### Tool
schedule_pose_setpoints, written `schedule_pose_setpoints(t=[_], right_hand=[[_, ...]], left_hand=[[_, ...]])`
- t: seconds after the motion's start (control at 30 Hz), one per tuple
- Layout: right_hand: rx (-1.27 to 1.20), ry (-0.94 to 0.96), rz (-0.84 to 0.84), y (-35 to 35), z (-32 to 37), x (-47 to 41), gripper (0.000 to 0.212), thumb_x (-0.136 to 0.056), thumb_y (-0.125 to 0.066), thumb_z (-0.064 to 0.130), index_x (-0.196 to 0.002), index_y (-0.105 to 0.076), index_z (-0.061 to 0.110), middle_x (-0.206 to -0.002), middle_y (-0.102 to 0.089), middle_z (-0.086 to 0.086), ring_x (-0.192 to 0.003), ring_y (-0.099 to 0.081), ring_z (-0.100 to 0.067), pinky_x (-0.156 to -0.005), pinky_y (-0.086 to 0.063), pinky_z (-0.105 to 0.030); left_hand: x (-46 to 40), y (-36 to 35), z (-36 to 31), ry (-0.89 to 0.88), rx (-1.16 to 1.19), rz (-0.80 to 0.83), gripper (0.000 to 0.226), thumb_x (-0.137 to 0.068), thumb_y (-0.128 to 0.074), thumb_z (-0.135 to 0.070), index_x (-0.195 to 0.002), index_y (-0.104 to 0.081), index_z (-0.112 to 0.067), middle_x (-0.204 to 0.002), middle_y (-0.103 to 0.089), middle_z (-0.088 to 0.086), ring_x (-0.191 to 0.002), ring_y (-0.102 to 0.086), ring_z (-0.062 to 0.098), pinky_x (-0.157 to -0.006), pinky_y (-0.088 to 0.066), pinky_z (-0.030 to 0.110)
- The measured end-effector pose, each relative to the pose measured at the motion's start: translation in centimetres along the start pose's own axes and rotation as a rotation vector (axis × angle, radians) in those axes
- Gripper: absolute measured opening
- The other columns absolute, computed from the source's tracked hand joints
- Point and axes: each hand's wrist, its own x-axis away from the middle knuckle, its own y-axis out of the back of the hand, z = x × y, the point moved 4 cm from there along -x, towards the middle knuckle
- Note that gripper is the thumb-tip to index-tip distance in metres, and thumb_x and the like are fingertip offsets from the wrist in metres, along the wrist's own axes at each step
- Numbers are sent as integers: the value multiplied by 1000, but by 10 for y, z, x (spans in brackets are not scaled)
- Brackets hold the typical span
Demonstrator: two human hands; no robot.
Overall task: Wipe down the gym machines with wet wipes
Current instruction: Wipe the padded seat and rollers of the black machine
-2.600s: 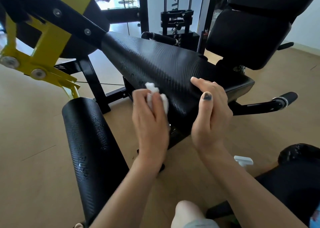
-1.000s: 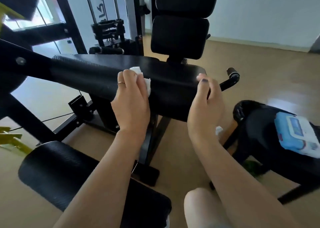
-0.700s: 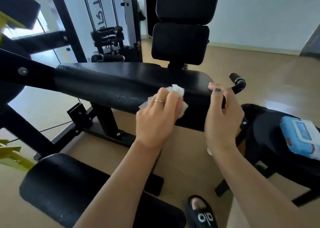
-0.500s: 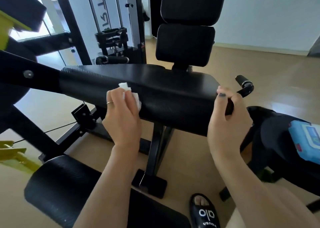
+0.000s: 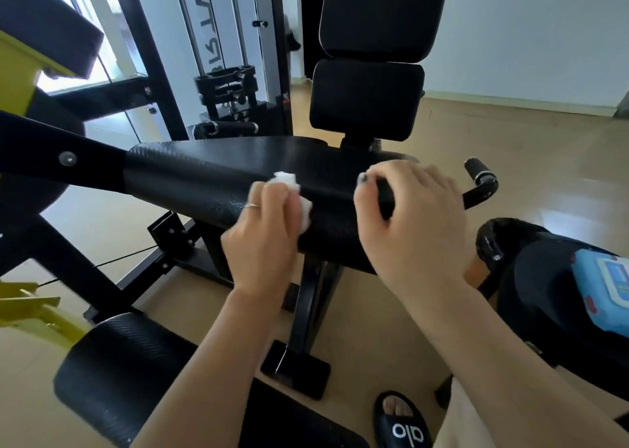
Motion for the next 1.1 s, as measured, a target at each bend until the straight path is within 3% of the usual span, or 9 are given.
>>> schedule_pose_setpoints(t=[0.1, 0.2, 0.33, 0.43, 0.7, 0.77, 0.97, 1.03, 1.1], right_hand=[[50, 23, 93, -15, 11, -8, 33, -103, -44, 40, -110, -69, 20, -98, -71, 6, -94, -63, -15, -88, -50, -37], [129, 41, 146, -21, 8, -8, 34, -105, -41, 41, -116, -66, 20, -97, -71, 5, -89, -64, -17, -84, -52, -39], [321, 100, 217, -27, 10, 0, 36, -106, -36, 42, -115, -64, 20, -100, -68, 1, -93, -61, -22, -85, -46, -41], [350, 89, 228, -28, 10, -1, 35, -107, -35, 40, -115, -63, 20, -100, -68, 0, -91, -60, -23, -83, -45, -42], [400, 130, 213, -30, 9, 1, 38, -107, -33, 40, -97, -62, 17, -89, -62, -2, -80, -53, -22, -75, -43, -42], [385, 135, 199, -30, 9, 2, 37, -106, -35, 39, -93, -61, 17, -85, -60, -2, -77, -52, -21, -73, -43, -42], [292, 95, 151, -25, 8, 0, 35, -104, -38, 38, -89, -62, 17, -79, -58, 1, -71, -51, -19, -70, -39, -37], [262, 77, 134, -25, 10, -2, 32, -105, -42, 34, -87, -62, 16, -76, -58, 1, -69, -50, -18, -69, -39, -36], [228, 77, 148, -26, 10, -5, 28, -103, -49, 33, -86, -63, 16, -74, -57, 1, -69, -50, -19, -68, -42, -38]], left_hand=[[-8, 7, 48, 440, 6, -43, 25, -109, -36, -34, -97, -41, -13, -96, -54, 5, -70, -49, 26, -65, -30, 35], [-9, 9, 55, 616, 37, -115, 25, -109, -34, -36, -97, -38, -15, -98, -54, 5, -75, -46, 21, -68, -27, 34], [3, -2, 0, 195, 39, 19, 20, -105, -35, -35, -96, -39, -18, -92, -51, 3, -69, -57, 27, -54, -39, 38], [7, -7, -15, -123, 3, 36, 20, -104, -42, -33, -92, -41, -17, -83, -54, 1, -56, -51, 19, -41, -36, 27], [-16, 4, 57, 533, 53, -118, 23, -108, -38, -36, -93, -38, -19, -92, -48, -7, -68, -47, -3, -57, -26, 29], [-12, 1, 39, 476, 53, -85, 24, -108, -35, -38, -92, -38, -20, -91, -48, -6, -65, -47, -1, -56, -29, 24], [8, -8, -13, -244, 5, 6, 18, -109, -38, -30, -96, -43, -18, -80, -54, -1, -56, -43, 10, -39, -33, 26], [-1, -7, 6, -188, -17, -6, 17, -105, -43, -31, -93, -41, -19, -80, -50, -3, -56, -41, 10, -41, -32, 26], [-13, -2, 38, 98, -8, -27, 27, -106, -36, -42, -89, -38, -22, -83, -47, -7, -60, -41, 9, -47, -35, 29]])
